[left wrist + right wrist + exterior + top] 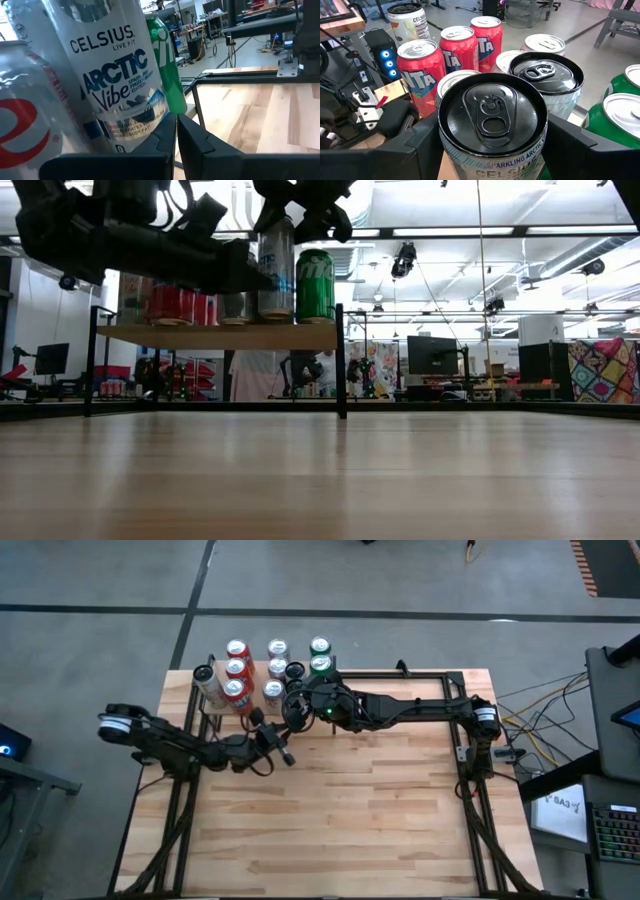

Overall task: Place canned beverage on shelf
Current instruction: Put the white and blue soda can aligned with the other white and blue soda can on the shelf

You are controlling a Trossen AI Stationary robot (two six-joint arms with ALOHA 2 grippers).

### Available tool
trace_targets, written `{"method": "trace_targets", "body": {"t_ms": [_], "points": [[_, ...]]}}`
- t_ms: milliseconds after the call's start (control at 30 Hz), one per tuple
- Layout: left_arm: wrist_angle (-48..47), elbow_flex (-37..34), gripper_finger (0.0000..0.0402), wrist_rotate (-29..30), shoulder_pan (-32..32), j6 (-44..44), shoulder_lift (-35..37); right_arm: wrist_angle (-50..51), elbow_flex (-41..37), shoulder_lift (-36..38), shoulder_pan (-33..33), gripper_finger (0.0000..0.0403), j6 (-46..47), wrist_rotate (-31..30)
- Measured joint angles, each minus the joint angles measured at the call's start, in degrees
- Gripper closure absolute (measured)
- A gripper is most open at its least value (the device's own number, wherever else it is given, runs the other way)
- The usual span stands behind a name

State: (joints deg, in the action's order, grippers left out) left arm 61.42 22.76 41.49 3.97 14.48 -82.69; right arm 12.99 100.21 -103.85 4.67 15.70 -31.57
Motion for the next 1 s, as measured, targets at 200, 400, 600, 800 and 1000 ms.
{"method": "trace_targets", "body": {"t_ms": [200, 400, 600, 800, 1000], "points": [[0.5, 1.5, 0.0401, 2.6, -0.6, -0.2, -2.5, 0.0, -0.2, 0.0, 0.0, 0.0146, 0.7, -0.1], [0.4, 2.4, 0.0402, 3.4, -0.8, 0.0, -3.5, 0.1, -0.3, 0.0, 0.1, 0.0145, 0.8, -0.2], [0.4, 2.7, 0.0402, 4.2, -0.8, -0.2, -3.9, 0.1, -0.3, 0.0, 0.0, 0.0140, 0.8, -0.2], [0.1, 2.7, 0.0401, 4.6, -0.8, -0.6, -3.9, 0.0, -1.0, 0.0, 0.0, 0.0116, 0.9, -0.1], [0.3, 2.7, 0.0401, 4.7, -0.8, -1.5, -3.9, -0.5, -1.8, 0.0, 0.1, 0.0109, 1.3, -0.1]]}}
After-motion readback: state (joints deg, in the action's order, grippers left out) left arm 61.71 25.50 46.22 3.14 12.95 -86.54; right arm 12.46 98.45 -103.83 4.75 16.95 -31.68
